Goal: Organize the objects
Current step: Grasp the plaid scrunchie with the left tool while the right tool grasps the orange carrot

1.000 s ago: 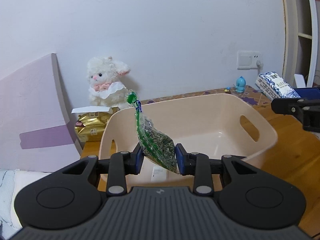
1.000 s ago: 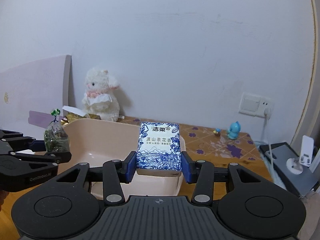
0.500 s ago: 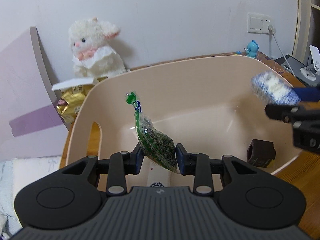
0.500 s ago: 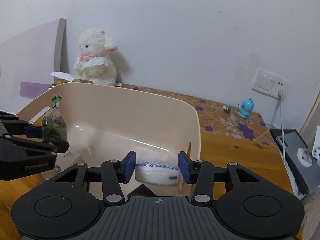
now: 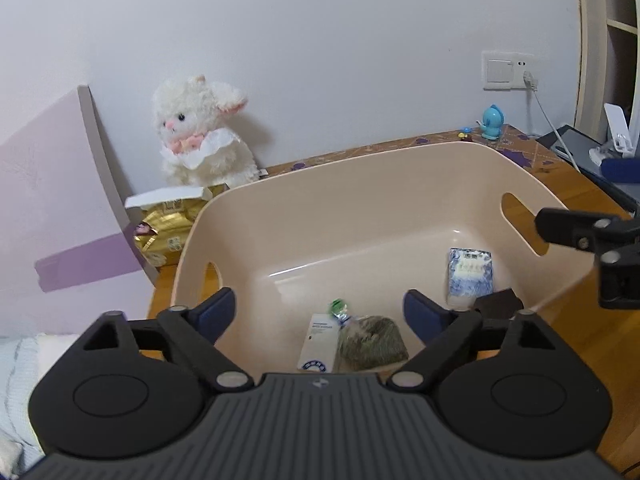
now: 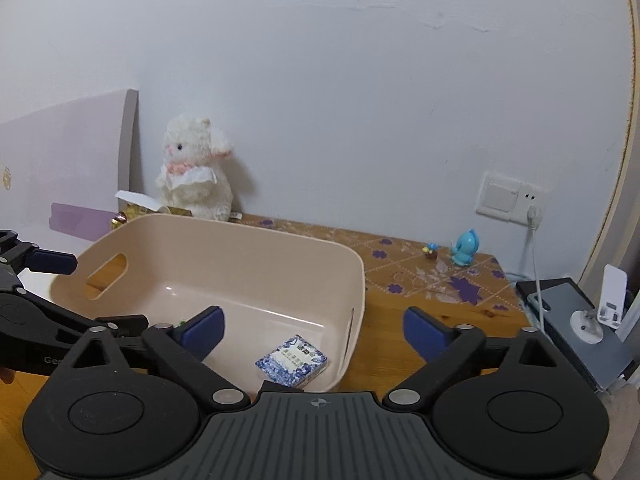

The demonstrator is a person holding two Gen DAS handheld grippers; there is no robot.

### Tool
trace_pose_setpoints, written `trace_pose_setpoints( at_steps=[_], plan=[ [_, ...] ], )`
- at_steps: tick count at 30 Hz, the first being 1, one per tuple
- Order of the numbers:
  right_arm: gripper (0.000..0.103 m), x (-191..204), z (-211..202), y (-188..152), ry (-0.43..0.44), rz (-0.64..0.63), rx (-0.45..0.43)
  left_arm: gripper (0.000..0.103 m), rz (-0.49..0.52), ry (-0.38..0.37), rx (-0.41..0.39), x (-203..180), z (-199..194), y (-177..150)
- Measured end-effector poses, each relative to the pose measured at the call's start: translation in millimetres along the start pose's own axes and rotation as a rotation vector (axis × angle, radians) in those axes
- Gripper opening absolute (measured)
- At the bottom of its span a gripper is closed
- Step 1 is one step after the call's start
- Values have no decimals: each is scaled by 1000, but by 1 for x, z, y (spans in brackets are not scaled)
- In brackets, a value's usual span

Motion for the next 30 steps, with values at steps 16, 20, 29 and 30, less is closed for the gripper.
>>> trace_pose_setpoints(
  at_steps=[16, 20, 29, 30],
  plan=[
    [103, -8, -56, -45, -13, 16, 56, 95, -13, 10, -5, -6, -64, -32],
    [103, -12, -56, -60, -19, 27, 88, 95, -13, -4, 48, -14, -58, -53],
    [103, -16, -36, -91, -37, 47, 184, 95, -1, -29, 171, -39, -27, -100],
    [103, -15, -33, -94, -36, 49, 195, 95, 2, -32, 179, -41, -24, -103]
  ],
)
Point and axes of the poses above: each gripper's, at about its wrist camera, not at the fingertips, and z roughly the way its jaws point, x to its left, y to its top, the point moved 4 cm from there along z, roughly the way its jaws point, and after that the axes turned 1 degree about z, right-handed, at the moved point
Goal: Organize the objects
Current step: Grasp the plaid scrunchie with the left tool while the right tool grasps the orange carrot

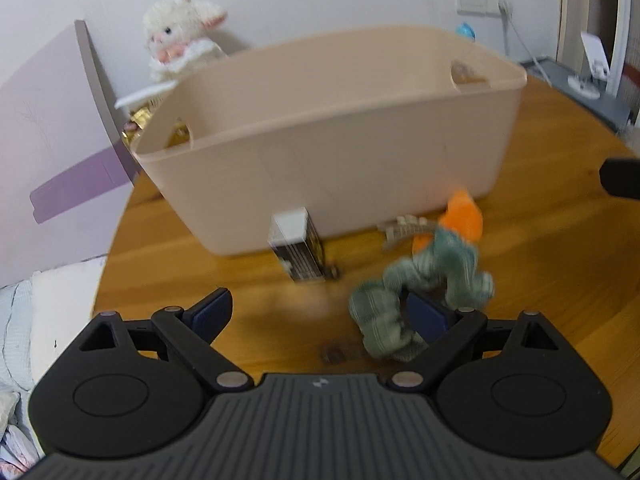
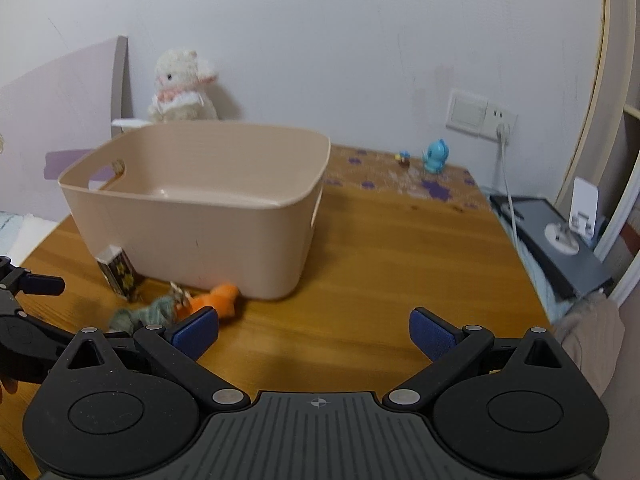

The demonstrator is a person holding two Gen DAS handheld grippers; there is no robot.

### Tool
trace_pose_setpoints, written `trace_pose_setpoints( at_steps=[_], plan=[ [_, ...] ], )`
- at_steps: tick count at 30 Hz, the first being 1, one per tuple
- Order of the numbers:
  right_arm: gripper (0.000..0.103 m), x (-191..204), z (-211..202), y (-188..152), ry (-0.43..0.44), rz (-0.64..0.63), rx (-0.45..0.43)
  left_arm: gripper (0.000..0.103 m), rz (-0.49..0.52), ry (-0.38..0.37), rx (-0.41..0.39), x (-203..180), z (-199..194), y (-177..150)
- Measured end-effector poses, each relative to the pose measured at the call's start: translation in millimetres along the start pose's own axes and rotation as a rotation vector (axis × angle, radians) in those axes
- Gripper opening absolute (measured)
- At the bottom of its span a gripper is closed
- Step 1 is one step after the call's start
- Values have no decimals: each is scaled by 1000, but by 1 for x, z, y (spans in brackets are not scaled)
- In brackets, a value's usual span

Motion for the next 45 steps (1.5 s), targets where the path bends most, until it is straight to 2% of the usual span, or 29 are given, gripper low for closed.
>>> trace_pose_setpoints(
  at_steps=[7, 15, 20, 27, 33, 35, 37, 38, 40, 42, 45],
  plan=[
    [103, 11, 22, -15, 17, -3, 55, 95, -9, -2, 25, 1, 15, -11],
    [103, 23, 54, -24, 82, 79, 109, 96, -53, 40, 38, 35, 24, -20],
    [103, 35, 69, -19, 112, 88, 106, 96, -73, 70, 45, 54, 27, -21],
    [102, 48, 86, -13, 142, 90, 108, 96, -113, 26, 47, 60, 34, -19],
    [84, 56, 101, -13, 141, 59, 125, 94, -118, -32, 37, 52, 42, -16],
    [69, 60, 101, -12, 138, 30, 114, 86, -125, -53, 32, 51, 42, -15],
    [44, 63, 99, -11, 132, 6, 106, 65, -136, -94, 28, 49, 39, -15],
    [39, 64, 99, -11, 130, -1, 103, 60, -142, -114, 29, 48, 39, -14],
    [17, 65, 97, -12, 127, -13, 97, 35, -126, -121, 24, 43, 34, -14],
    [8, 62, 94, -13, 129, 10, 96, 25, -112, -130, 22, 36, 29, -15],
    [9, 54, 90, -16, 144, 52, 101, 21, -55, -109, 6, 26, 24, -18]
  ],
)
Point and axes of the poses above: each gripper's, at about its wrist camera, not at the fingertips, and z roughly the way its jaws point, x to its left, y to its top, the point moved 4 cm from there along z, roughly the way its jaws point, and after that the axes turned 1 degree about z, right-handed, at the moved point
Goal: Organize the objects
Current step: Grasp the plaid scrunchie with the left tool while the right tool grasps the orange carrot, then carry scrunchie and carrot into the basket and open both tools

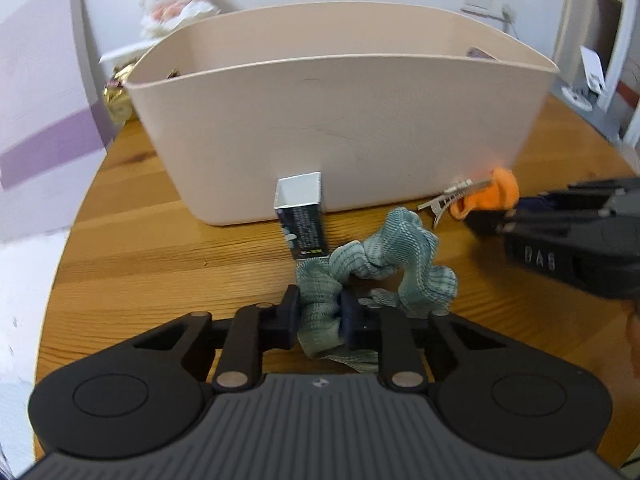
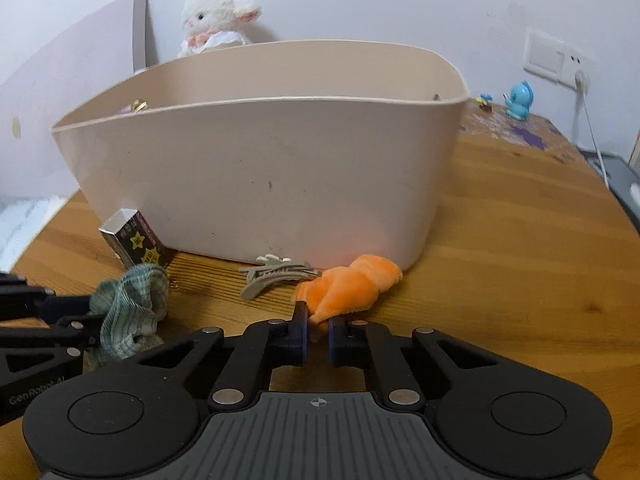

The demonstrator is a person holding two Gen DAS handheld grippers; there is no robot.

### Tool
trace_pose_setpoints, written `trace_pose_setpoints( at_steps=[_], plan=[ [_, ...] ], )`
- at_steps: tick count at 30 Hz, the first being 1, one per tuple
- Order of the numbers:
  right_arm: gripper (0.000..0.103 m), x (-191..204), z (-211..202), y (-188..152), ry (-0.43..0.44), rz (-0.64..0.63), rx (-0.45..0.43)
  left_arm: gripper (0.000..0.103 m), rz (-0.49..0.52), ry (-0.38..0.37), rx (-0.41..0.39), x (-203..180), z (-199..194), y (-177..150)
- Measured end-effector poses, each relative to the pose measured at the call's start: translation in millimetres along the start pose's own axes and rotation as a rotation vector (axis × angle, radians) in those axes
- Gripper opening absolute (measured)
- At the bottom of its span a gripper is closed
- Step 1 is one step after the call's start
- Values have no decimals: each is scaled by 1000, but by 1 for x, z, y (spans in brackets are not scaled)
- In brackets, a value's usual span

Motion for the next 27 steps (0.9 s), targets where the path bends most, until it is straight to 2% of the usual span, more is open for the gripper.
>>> trace_pose_setpoints(
  at_steps=[3, 12, 18, 27],
  plan=[
    [9, -4, -10, -3, -2, 7, -9, 15, 3, -8, 4, 0, -3, 1],
    [9, -8, -57, -3, -7, 8, -80, 14, 3, -14, -1, -1, -21, -13],
    [9, -4, -98, -2, -12, -19, -145, 14, -8, 17, -50, 1, -46, -14],
    [9, -7, -145, 18, -17, -29, -259, 14, -27, 39, -145, 9, -90, -5]
  ],
)
Point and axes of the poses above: each gripper's, at about its wrist camera, not at the fingertips, and z roughly the way its jaws point, x to its left, y to its top, the point moved 4 cm from there along z, roughly the way its jaws point, and after that the axes turned 1 degree about z, right-handed, at the moved point
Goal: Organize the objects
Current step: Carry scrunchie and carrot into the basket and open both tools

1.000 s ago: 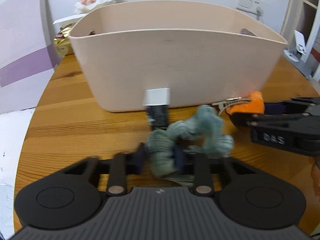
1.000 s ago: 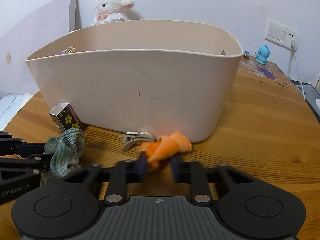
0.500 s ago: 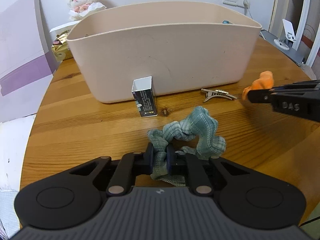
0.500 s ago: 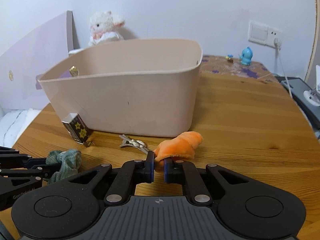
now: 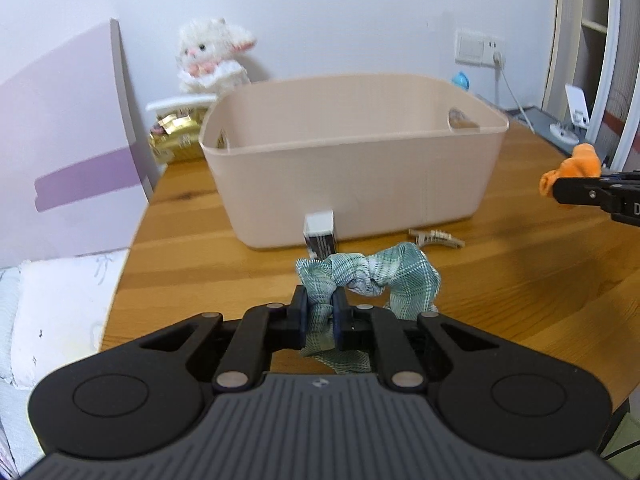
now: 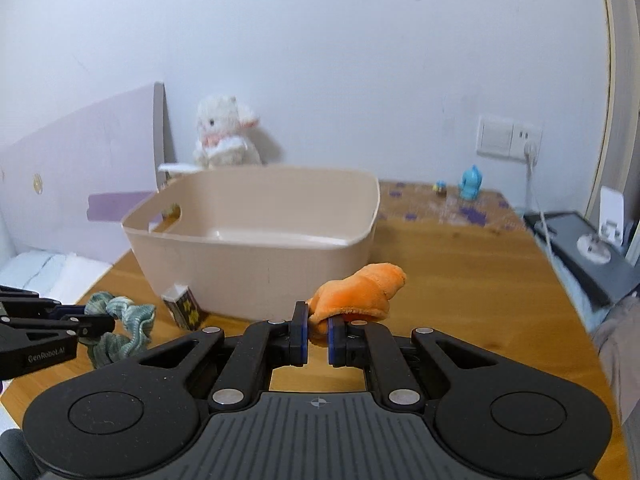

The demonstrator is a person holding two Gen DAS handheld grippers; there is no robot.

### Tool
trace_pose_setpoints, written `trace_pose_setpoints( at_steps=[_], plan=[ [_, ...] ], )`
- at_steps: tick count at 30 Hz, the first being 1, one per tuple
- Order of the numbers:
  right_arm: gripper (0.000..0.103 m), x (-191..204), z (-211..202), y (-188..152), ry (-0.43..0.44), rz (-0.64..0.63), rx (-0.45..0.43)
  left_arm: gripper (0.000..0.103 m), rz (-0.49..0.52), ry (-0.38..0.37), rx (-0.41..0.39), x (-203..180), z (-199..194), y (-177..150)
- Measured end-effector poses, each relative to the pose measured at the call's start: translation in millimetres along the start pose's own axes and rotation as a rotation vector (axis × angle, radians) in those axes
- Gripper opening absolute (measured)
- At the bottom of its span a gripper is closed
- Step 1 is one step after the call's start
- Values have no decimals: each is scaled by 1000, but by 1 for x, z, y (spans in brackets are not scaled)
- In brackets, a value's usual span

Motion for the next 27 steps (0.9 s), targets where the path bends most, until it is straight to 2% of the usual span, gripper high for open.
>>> trace_pose_setpoints(
  at_steps=[8, 15, 20, 27],
  plan=[
    [9, -2, -8, 32, -4, -12, -82, 14, -8, 25, -112, 12, -27, 37],
    [9, -9, 8, 60, -13, -2, -130, 14, -7, 52, -181, 18, -29, 72],
    [9, -13, 29, 79, -2, 26, -140, 14, -6, 69, -200, 18, -12, 93],
    [9, -9, 73, 93, 6, 18, -105, 14, -23, 96, -167, 18, 38, 117]
  ],
)
Point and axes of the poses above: each gripper's, at about its wrist camera, not at the fingertips, and z roughly the way its jaws point, x to its left, y to its top, the point moved 4 cm from there along z, roughly the way its jaws point, and after that the axes turned 1 degree about z, right-handed, at the moved point
